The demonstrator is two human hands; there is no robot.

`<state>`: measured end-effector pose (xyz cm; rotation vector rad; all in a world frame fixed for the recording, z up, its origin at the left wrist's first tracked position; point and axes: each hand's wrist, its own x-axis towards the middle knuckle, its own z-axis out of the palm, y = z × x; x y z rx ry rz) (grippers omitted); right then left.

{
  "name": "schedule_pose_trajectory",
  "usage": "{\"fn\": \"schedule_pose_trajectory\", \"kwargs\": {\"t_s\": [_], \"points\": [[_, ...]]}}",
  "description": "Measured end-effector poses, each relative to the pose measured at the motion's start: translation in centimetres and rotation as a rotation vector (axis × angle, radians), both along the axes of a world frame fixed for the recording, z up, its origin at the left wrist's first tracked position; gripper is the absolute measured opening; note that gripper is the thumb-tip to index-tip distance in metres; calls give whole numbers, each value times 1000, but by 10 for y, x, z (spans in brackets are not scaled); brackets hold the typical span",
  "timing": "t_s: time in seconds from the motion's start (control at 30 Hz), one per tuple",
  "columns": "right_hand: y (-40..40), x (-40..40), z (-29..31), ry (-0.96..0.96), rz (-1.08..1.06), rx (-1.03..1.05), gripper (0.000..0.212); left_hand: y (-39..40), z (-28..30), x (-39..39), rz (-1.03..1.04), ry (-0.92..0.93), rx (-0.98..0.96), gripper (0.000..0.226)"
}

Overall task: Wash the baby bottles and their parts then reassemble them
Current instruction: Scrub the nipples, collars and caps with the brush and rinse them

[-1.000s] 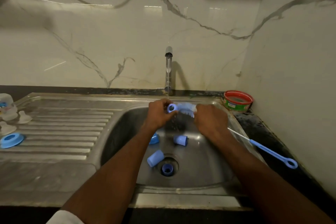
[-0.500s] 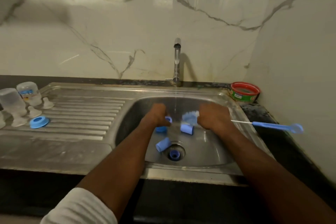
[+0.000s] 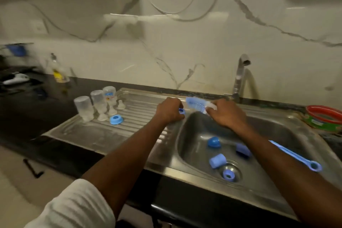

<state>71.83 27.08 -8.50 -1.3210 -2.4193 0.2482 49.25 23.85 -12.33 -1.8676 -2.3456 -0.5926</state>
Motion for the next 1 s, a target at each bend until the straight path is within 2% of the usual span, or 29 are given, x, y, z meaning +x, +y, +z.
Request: {"fn": "schedule_pose_trajectory", "kwargs": {"t_s": [0.2,0.43,0.6,0.8,0.87,0.93,1.0], "points": [[-24,-134,4,51,96,-53,37,-51,29,-127,235,98,-87,36],[-36,-197,-4,59,167,-63,34,-78,27,-197,330,100,-207,46],[-32,-201,-10,70,131,-33,37,-69,13,-197,254,105,-254,41],[-24,-186,-14,51,96,6,31,-64,13,-195,223,126,-312,56],[-22,-173,-13,42,85,7,32,-63,20,-189,196,163,-272,62],[-18,-154,-10,22,75,4,34,-58,29,-178,165,158,-216,58],[-12,-127,-6,-22,53,0,38,-47,36,-159,101,109,-171,45]]}}
